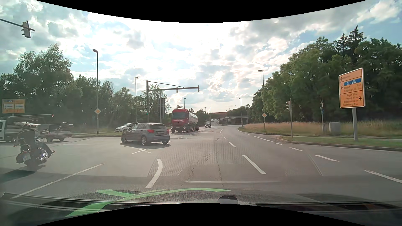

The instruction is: Follow the waypoints while adhering to traffic rules and regulations

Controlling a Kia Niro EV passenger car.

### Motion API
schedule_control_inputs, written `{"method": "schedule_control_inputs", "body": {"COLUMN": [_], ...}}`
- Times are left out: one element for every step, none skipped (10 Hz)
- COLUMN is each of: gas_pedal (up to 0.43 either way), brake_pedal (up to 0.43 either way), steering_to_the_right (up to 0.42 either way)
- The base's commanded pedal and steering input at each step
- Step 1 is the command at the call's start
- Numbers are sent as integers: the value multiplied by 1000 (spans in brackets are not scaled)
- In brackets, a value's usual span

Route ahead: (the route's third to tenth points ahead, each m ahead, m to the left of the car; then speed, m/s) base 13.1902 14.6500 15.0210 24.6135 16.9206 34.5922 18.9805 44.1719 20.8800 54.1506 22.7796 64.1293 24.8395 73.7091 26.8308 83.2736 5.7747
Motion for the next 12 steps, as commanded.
{"method": "schedule_control_inputs", "body": {"gas_pedal": [0, 0, 0, 0, 0, 0, 39, 59, 79, 79, 79, 79], "brake_pedal": [0, 0, 0, 0, 0, 0, 0, 0, 0, 0, 0, 0], "steering_to_the_right": [-56, -64, -75, -93, -125, -144, -149, -154, -164, -173, -178, -188]}}
